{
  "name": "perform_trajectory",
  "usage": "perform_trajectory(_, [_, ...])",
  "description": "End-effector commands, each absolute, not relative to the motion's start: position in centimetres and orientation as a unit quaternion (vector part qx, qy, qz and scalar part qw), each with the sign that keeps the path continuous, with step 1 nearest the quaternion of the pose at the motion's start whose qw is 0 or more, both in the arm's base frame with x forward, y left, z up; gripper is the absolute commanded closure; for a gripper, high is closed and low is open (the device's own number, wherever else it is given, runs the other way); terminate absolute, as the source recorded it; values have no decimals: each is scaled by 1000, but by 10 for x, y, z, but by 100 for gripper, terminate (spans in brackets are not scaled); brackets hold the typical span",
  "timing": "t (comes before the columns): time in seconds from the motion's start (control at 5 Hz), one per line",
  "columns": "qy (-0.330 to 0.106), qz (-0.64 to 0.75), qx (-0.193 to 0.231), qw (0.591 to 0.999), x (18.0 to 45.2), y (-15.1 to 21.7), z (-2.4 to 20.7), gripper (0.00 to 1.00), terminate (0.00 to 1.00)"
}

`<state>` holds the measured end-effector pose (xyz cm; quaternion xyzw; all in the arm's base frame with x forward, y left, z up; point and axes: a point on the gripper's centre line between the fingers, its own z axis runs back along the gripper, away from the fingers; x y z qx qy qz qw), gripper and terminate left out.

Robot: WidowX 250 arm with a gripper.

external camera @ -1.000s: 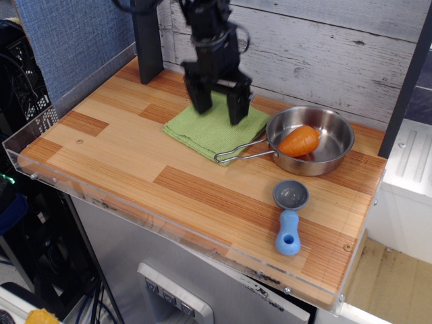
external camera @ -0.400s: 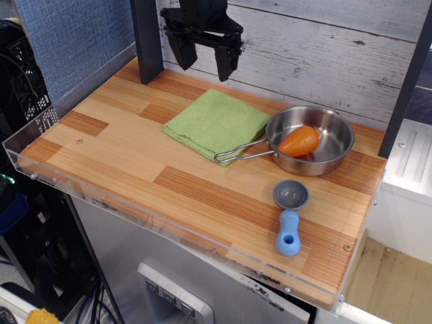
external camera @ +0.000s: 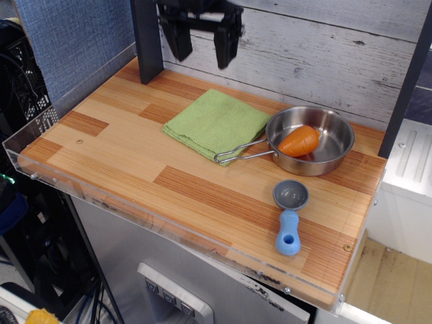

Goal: Put the green cloth to the left of the pan

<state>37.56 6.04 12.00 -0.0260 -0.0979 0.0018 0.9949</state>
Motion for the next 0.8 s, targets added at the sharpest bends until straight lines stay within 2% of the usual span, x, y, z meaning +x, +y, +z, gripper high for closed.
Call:
perform_trajectory(0.0, [-148,-5,-30,988,359,41,164,0,0])
perform_trajectory(0.2, [-137,-6,-12,990,354,37,166,0,0])
perform_trajectory(0.4, [-137,-6,-12,990,354,37,166,0,0])
perform_trajectory(0.6, [-137,-6,-12,990,354,37,166,0,100])
